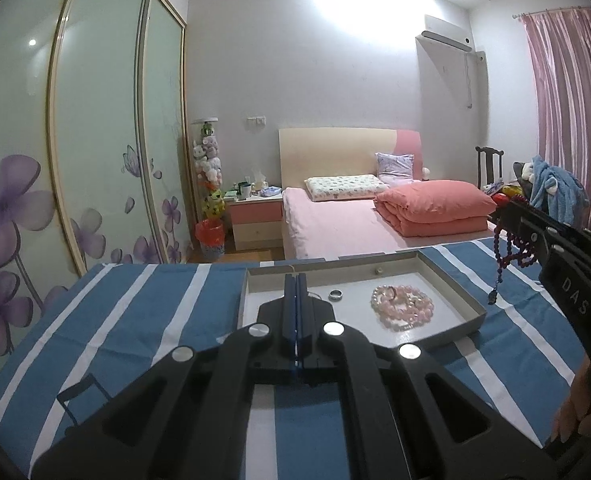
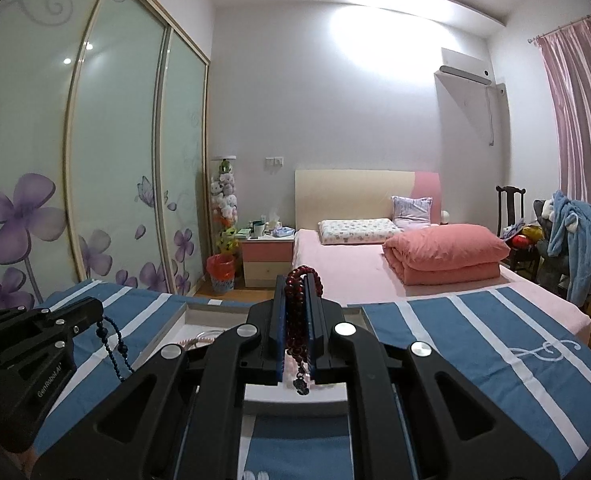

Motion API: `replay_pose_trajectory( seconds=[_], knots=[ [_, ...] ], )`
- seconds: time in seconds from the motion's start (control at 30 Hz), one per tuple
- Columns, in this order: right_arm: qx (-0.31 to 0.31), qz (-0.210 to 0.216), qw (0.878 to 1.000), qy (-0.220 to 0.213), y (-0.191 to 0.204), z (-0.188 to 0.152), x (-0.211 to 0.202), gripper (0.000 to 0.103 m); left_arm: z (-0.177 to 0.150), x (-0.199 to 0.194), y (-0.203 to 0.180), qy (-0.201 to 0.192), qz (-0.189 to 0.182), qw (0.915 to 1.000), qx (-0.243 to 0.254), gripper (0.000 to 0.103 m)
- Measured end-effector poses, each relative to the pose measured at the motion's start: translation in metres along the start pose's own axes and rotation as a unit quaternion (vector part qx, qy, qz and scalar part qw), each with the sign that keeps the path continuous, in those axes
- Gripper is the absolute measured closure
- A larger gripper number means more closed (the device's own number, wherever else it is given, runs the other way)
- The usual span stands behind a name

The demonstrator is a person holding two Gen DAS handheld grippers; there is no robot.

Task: Organize jewelry
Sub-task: 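Carry the dark bead strand and black bracelet over the grey tray with both tools, then lower both items into the tray and open both tools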

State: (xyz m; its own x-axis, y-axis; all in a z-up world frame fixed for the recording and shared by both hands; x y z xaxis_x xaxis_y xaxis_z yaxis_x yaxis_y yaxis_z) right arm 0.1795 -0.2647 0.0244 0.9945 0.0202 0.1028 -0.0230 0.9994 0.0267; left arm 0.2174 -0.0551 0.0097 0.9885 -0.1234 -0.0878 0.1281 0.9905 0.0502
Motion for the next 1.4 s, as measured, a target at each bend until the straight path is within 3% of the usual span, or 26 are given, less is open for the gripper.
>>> replay_pose_trajectory(
  seconds=[0.43, 0.67, 1.03, 1.1, 1.13, 1.2, 1.4],
  knots=[
    [0.011, 0.0, 1.0, 0.007, -0.007, -0.006, 0.039, 0.094, 0.005, 0.05, 0.005, 0.008, -0.008, 0.9998, -0.018, 0.102],
    [0.051, 0.009, 0.997, 0.048, -0.012, -0.03, 0.079, 0.094, 0.0, 0.091, 0.004, 0.026, -0.024, 0.9987, -0.037, 0.102],
    [0.095, 0.026, 0.987, 0.131, -0.005, -0.079, 0.118, 0.093, -0.034, 0.144, -0.001, 0.079, -0.038, 0.9941, -0.064, 0.101],
    [0.105, 0.031, 0.983, 0.146, -0.005, -0.084, 0.12, 0.086, -0.037, 0.149, 0.003, 0.083, -0.038, 0.9928, -0.077, 0.099],
    [0.109, 0.031, 0.983, 0.148, -0.006, -0.084, 0.118, 0.072, -0.037, 0.15, 0.007, 0.084, -0.036, 0.9925, -0.081, 0.097],
    [0.11, 0.026, 0.984, 0.14, -0.009, -0.081, 0.115, 0.058, -0.037, 0.149, 0.013, 0.083, -0.032, 0.9921, -0.088, 0.084],
    [0.117, 0.017, 0.984, 0.132, -0.017, -0.07, 0.101, 0.058, -0.026, 0.137, 0.03, 0.072, -0.012, 0.9929, -0.094, 0.078]
  ],
)
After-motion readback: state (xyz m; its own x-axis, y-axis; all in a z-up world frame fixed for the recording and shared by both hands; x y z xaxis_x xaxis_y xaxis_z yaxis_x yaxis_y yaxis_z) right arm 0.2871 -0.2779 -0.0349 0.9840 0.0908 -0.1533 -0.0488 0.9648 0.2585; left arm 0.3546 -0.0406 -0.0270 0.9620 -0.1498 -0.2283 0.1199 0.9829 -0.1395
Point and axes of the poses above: each gripper's, at about its wrist camera, not at the fingertips, and x roughly the way its jaws point, y to its left, z to its top, the point moved 8 cm from there along x, roughly the way its jaws point, and after that the axes turned 15 degrees about -y, right-handed, at the moved point
